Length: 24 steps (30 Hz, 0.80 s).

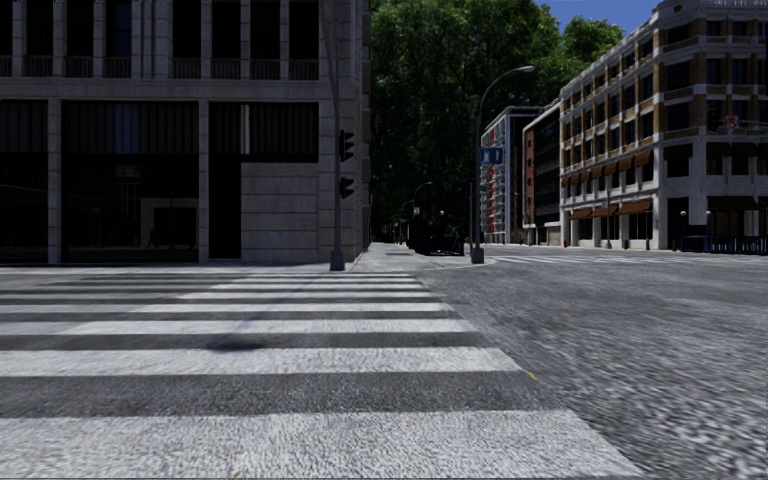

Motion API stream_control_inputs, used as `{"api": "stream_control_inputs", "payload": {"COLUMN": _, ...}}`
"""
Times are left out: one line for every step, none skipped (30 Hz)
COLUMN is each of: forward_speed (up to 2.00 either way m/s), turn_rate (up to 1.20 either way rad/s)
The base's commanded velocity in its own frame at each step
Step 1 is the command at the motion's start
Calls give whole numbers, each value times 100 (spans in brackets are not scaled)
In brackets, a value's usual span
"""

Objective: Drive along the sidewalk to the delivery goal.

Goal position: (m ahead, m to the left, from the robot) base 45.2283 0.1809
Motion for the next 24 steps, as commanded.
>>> {"api": "stream_control_inputs", "payload": {"forward_speed": 200, "turn_rate": 0}}
{"api": "stream_control_inputs", "payload": {"forward_speed": 200, "turn_rate": 0}}
{"api": "stream_control_inputs", "payload": {"forward_speed": 200, "turn_rate": 0}}
{"api": "stream_control_inputs", "payload": {"forward_speed": 200, "turn_rate": 0}}
{"api": "stream_control_inputs", "payload": {"forward_speed": 200, "turn_rate": 0}}
{"api": "stream_control_inputs", "payload": {"forward_speed": 200, "turn_rate": 0}}
{"api": "stream_control_inputs", "payload": {"forward_speed": 200, "turn_rate": 0}}
{"api": "stream_control_inputs", "payload": {"forward_speed": 200, "turn_rate": 0}}
{"api": "stream_control_inputs", "payload": {"forward_speed": 200, "turn_rate": 0}}
{"api": "stream_control_inputs", "payload": {"forward_speed": 200, "turn_rate": 0}}
{"api": "stream_control_inputs", "payload": {"forward_speed": 200, "turn_rate": 0}}
{"api": "stream_control_inputs", "payload": {"forward_speed": 200, "turn_rate": 0}}
{"api": "stream_control_inputs", "payload": {"forward_speed": 200, "turn_rate": 0}}
{"api": "stream_control_inputs", "payload": {"forward_speed": 200, "turn_rate": 0}}
{"api": "stream_control_inputs", "payload": {"forward_speed": 200, "turn_rate": 0}}
{"api": "stream_control_inputs", "payload": {"forward_speed": 200, "turn_rate": 0}}
{"api": "stream_control_inputs", "payload": {"forward_speed": 200, "turn_rate": 0}}
{"api": "stream_control_inputs", "payload": {"forward_speed": 200, "turn_rate": 0}}
{"api": "stream_control_inputs", "payload": {"forward_speed": 200, "turn_rate": 0}}
{"api": "stream_control_inputs", "payload": {"forward_speed": 200, "turn_rate": 0}}
{"api": "stream_control_inputs", "payload": {"forward_speed": 200, "turn_rate": 0}}
{"api": "stream_control_inputs", "payload": {"forward_speed": 200, "turn_rate": 0}}
{"api": "stream_control_inputs", "payload": {"forward_speed": 200, "turn_rate": 0}}
{"api": "stream_control_inputs", "payload": {"forward_speed": 200, "turn_rate": 0}}
